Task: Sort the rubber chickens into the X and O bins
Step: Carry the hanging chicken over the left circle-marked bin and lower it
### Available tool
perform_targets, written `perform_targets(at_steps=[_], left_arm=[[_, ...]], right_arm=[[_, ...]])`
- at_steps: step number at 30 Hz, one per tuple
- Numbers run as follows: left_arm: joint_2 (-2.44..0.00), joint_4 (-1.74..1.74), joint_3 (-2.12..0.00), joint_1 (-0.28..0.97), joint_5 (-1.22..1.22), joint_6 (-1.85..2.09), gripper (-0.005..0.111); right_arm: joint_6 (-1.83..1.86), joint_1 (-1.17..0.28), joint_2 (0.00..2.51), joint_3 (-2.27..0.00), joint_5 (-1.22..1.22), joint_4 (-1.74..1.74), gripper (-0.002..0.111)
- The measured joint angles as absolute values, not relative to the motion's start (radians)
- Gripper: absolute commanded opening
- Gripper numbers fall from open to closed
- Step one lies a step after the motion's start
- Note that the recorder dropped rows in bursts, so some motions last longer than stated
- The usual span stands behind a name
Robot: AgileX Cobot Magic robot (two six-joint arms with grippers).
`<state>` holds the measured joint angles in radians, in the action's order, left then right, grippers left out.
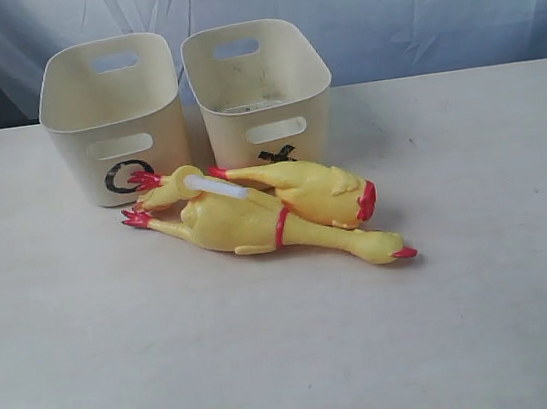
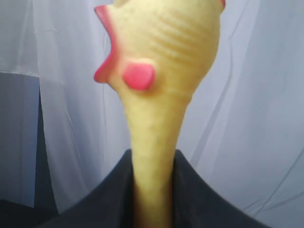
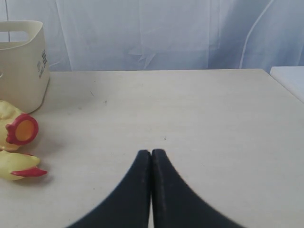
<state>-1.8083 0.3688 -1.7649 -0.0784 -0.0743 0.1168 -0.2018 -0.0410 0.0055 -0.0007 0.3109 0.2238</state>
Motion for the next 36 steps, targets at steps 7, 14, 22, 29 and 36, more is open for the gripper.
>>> perform_targets(at_steps=[7,14,22,29,36], left_arm=[[-1.864,0.417,-1.825,-0.102,-0.157,0.13,0.0],[-1.905,0.618,-1.874,-0.112,-0.312,0.424,0.0],[-1.91,0.94,-1.877,-0.112,-0.384,0.812,0.0],[-1.932,1.5,-1.882,-0.159,-0.52,1.181,0.0],[-1.999,1.708,-1.891,-0.189,-0.622,1.264,0.0]], right_arm=[[-0.202,-0.041,0.005,-0.001,0.311,0.224,-0.001],[-0.202,-0.041,0.005,-0.001,0.311,0.224,-0.001],[-0.202,-0.041,0.005,-0.001,0.311,0.224,-0.001],[-0.202,-0.041,0.005,-0.001,0.311,0.224,-0.001],[-0.202,-0.041,0.005,-0.001,0.311,0.218,-0.001]])
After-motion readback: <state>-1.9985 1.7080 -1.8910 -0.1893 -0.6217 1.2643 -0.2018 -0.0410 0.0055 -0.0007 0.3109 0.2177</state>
